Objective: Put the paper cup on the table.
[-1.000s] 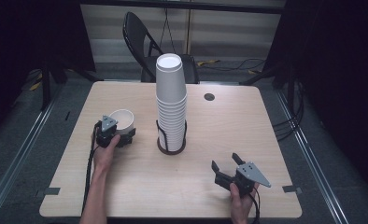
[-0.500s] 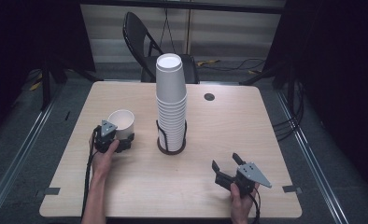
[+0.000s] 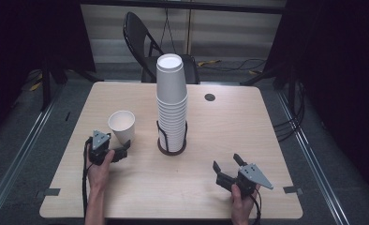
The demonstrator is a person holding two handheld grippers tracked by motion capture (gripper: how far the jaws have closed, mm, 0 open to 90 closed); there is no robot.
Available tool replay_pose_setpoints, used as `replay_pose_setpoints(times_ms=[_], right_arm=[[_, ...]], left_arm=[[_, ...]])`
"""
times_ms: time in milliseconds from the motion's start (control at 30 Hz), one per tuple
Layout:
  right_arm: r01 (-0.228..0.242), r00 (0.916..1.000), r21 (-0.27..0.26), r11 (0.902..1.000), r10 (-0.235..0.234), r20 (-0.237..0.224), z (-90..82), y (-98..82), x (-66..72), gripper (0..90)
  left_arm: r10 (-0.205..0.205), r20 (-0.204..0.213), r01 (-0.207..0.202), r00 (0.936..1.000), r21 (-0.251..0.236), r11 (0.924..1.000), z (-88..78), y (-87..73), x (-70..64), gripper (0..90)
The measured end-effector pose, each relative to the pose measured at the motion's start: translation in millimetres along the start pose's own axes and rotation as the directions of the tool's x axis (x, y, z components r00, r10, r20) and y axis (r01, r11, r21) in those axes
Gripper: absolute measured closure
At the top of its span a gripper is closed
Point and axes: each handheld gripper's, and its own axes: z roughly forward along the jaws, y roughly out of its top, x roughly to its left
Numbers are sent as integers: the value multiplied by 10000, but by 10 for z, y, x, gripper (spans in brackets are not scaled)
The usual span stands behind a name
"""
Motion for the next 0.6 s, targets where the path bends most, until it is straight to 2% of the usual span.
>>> replay_pose_setpoints(times_ms=[100,167,300,400,433,500,600], right_arm=[[25,10000,5,10000,-25,-9,2,1,-1,157],[6,10000,-5,10000,-6,-18,1,0,-1,157],[23,10000,-1,10000,-23,-6,1,0,-1,157],[39,10000,0,10000,-39,4,2,0,0,157],[36,10000,3,10000,-36,1,2,0,0,157],[33,10000,-4,10000,-33,11,1,0,-1,157],[65,10000,10,10000,-65,-9,1,1,2,157]], left_arm=[[129,30,-128,9999,-192,9997,-105,-17,-65,155],[69,105,-66,9999,-280,9996,-162,-33,-114,155],[169,433,-152,9989,-398,9991,-287,-85,-257,157],[-505,770,544,9958,-494,9973,-414,-144,-366,156],[-513,730,556,9960,-573,9968,-450,-174,-406,155],[-430,658,474,9969,-669,9966,-499,-230,-494,157],[-144,961,232,9953,-916,9955,-538,-274,-591,156]])
